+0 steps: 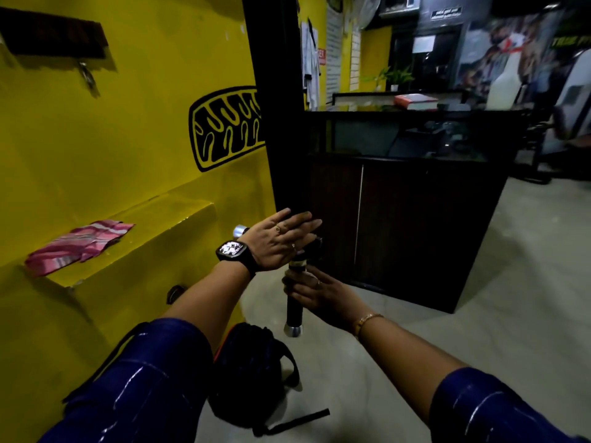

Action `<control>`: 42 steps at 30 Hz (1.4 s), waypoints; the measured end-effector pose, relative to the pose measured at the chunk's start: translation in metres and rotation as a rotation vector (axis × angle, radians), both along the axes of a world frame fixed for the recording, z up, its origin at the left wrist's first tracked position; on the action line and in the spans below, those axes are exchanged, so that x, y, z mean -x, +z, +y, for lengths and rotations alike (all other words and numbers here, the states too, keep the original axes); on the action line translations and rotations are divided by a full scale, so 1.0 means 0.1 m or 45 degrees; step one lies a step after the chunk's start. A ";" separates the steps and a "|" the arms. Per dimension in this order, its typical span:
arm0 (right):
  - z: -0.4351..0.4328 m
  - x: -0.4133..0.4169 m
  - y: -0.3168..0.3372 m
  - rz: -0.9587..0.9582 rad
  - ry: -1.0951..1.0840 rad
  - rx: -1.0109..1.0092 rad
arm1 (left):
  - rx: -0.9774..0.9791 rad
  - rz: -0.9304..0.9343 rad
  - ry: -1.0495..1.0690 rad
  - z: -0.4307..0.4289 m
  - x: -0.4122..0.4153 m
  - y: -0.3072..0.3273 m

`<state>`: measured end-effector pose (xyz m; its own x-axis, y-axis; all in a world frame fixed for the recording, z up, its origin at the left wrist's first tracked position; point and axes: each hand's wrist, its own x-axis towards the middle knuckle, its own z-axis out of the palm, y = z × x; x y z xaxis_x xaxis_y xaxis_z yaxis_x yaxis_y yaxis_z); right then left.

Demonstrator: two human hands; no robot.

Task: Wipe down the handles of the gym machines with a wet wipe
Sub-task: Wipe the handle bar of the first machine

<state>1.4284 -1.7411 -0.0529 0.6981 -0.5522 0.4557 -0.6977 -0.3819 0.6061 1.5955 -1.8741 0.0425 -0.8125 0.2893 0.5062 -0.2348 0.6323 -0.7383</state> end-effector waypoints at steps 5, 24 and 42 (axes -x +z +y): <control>-0.06 -0.02 0.02 0.124 -0.143 0.065 | -0.014 -0.018 -0.009 -0.04 0.00 -0.04; 0.17 -0.05 -0.13 0.201 -0.155 -0.025 | -0.029 0.015 0.024 -0.06 -0.05 -0.18; 0.00 -0.20 0.04 0.032 -0.152 0.032 | -0.579 0.402 0.483 0.15 -0.33 -0.72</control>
